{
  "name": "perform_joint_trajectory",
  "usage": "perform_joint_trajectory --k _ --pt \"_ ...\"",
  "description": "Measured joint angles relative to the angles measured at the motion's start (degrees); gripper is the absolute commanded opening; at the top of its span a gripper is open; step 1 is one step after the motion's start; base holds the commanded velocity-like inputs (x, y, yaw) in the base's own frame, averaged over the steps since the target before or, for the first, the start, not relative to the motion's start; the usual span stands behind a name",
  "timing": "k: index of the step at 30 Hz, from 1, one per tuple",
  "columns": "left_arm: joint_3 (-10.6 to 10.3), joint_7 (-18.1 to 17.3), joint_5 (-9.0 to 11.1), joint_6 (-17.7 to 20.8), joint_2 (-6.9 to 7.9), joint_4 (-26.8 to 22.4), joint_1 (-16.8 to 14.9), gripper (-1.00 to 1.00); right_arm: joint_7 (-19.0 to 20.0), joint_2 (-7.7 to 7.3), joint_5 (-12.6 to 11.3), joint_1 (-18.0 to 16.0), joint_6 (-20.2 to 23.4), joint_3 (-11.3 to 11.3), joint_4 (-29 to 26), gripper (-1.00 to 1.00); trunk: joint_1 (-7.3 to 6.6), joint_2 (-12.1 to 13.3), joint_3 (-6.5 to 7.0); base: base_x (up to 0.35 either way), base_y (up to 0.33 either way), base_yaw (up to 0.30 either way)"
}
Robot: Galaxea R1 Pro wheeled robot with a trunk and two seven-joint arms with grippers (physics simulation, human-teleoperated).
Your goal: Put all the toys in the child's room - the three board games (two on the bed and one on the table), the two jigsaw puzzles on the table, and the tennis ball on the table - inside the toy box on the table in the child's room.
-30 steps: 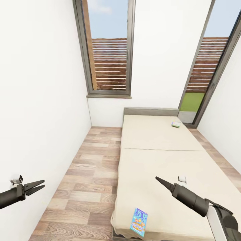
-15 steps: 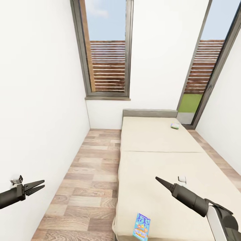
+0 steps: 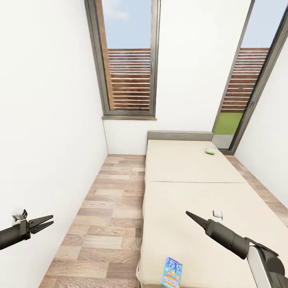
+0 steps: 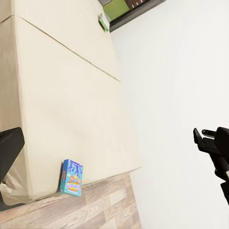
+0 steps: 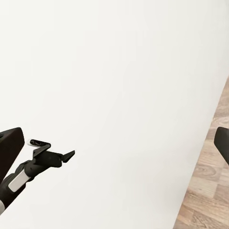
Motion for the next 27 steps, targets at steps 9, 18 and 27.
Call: perform_joint_trajectory --k 9,18,27 --pt "0.0 0.0 0.0 0.0 0.01 0.0 0.0 1.0 0.0 0.0 0.0 0.0 0.0 0.1 0.0 1.0 0.0 0.0 0.27 0.0 0.0 0.0" --pt "0.0 0.0 0.0 0.0 0.0 0.0 0.0 1.0 -0.2 0.01 0.0 0.0 -0.1 0.1 0.0 1.0 0.0 0.0 0.47 0.004 0.057 0.0" --pt "-0.1 0.0 0.0 -0.1 0.0 0.0 0.0 1.0 -0.5 0.08 0.1 0.0 -0.2 0.1 0.4 1.0 0.0 0.0 0.48 0.003 0.026 0.0"
